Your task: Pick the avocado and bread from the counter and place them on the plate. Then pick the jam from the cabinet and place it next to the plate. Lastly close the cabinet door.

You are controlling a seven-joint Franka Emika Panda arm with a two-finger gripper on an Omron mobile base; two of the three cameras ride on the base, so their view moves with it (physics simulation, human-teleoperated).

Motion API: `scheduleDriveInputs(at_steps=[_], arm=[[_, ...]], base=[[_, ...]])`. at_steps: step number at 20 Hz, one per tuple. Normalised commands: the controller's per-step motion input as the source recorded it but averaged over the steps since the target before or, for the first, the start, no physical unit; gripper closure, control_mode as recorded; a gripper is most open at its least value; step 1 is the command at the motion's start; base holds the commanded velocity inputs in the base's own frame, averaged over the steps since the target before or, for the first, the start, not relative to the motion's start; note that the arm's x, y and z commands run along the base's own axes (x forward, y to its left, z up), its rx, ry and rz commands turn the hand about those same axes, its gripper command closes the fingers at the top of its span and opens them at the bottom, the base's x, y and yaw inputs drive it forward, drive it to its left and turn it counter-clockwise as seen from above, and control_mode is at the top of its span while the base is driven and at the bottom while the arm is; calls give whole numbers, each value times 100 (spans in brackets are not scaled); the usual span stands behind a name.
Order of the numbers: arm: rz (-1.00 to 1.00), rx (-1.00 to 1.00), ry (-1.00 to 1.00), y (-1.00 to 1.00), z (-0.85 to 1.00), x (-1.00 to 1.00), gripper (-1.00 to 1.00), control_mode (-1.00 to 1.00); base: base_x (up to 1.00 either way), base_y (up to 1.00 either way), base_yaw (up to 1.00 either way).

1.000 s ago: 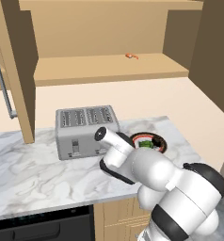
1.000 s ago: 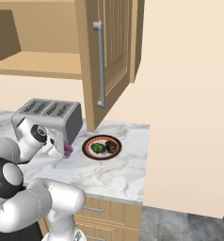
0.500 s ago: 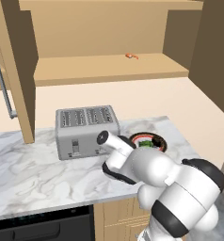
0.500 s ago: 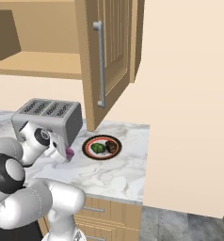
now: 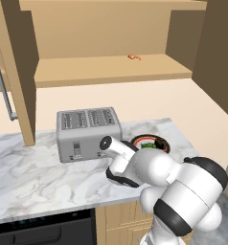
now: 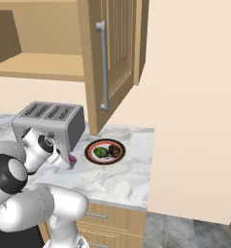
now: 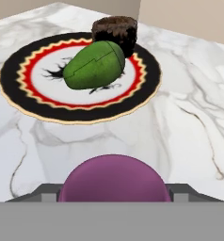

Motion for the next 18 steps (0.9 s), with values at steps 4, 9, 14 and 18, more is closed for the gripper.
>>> scheduleDriveInputs(at_steps=[4,9,14,18], arm=[[5,0,2,0,-12,2,100,-100],[5,0,1,0,-11,6,100,-100],[5,0,4,0,-21,7,100,-100],[4,0,3,0,-22,1,100,-100]], base=[[0,0,0],[0,0,0],[0,0,0],[0,0,0]])
